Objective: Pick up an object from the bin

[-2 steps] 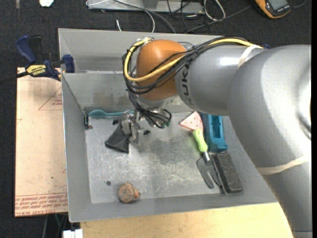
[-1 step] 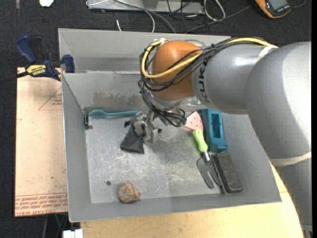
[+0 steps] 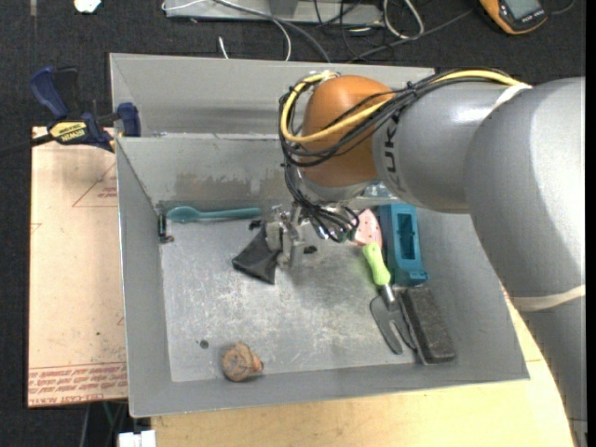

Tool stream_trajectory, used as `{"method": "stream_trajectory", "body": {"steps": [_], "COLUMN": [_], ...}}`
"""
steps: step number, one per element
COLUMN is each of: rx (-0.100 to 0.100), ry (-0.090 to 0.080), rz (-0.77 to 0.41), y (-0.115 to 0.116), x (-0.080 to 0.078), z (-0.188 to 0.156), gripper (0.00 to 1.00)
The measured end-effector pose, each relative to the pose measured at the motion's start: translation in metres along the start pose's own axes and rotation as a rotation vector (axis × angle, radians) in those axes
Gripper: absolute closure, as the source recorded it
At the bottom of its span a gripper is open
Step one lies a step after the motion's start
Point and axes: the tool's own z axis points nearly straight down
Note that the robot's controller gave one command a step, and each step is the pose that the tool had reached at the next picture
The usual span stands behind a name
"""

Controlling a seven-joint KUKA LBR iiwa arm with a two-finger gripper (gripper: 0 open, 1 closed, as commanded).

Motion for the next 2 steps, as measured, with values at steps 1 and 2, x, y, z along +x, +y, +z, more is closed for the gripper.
{"method": "stream_trajectory", "body": {"steps": [1,2], "rx": [0.000,0.001], "ry": [0.003,0.000], "rz": [-0.148,-0.453], "y": [0.001,-0.063], "x": [-0.002,0.019], "z": [-0.081,-0.028], "gripper": [1.00,1.00]}}
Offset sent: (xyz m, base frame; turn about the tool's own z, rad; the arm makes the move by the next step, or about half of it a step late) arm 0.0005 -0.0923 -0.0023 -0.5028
